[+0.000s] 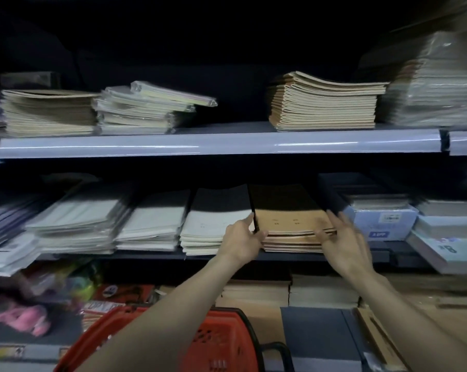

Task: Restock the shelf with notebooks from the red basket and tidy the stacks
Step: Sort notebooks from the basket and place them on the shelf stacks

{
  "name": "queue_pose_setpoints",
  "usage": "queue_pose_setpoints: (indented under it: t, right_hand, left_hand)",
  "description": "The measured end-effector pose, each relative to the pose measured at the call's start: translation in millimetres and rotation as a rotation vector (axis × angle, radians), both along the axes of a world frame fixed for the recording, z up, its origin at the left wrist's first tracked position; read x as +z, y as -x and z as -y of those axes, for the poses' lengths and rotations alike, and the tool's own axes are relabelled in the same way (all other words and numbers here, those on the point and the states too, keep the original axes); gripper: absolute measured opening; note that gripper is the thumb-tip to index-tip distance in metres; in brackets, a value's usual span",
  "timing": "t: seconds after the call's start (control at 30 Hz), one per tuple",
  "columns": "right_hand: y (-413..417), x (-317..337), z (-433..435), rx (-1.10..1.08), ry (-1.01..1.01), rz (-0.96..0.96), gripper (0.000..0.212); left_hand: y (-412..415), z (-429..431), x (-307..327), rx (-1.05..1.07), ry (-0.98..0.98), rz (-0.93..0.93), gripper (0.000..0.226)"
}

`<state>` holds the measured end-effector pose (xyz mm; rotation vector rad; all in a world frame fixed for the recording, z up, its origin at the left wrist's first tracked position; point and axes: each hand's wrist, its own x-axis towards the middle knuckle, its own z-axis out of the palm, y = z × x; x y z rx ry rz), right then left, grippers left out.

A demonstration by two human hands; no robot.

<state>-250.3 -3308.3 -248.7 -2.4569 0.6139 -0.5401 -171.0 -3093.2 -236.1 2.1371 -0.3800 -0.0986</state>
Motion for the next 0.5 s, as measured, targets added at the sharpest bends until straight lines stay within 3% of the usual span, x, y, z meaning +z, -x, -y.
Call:
queue_pose_setpoints:
  t: [0.1,0.23,0.37,0.5]
  right_hand:
    - [15,-6,-39,0.06,-0.006,0.086,0.06]
    - [25,-31,-108,0.238,-0.051,0.118,0.043]
    - [23,-75,-173,0.357,-0.107,-0.035,0.039]
    - [17,-138,-230,0.422,-0.13,-0.32,0.042]
  left_hand:
    - [17,-42,2,-0.015,-0.088,0.159,0.049]
    - [26,-123,-20,0.03,-0.154,0.157,0.035]
    - [35,-214,-62,0.136,-0.266,0.042,0.024]
    - [46,-280,-116,0.205,-0.383,-0.085,0.039]
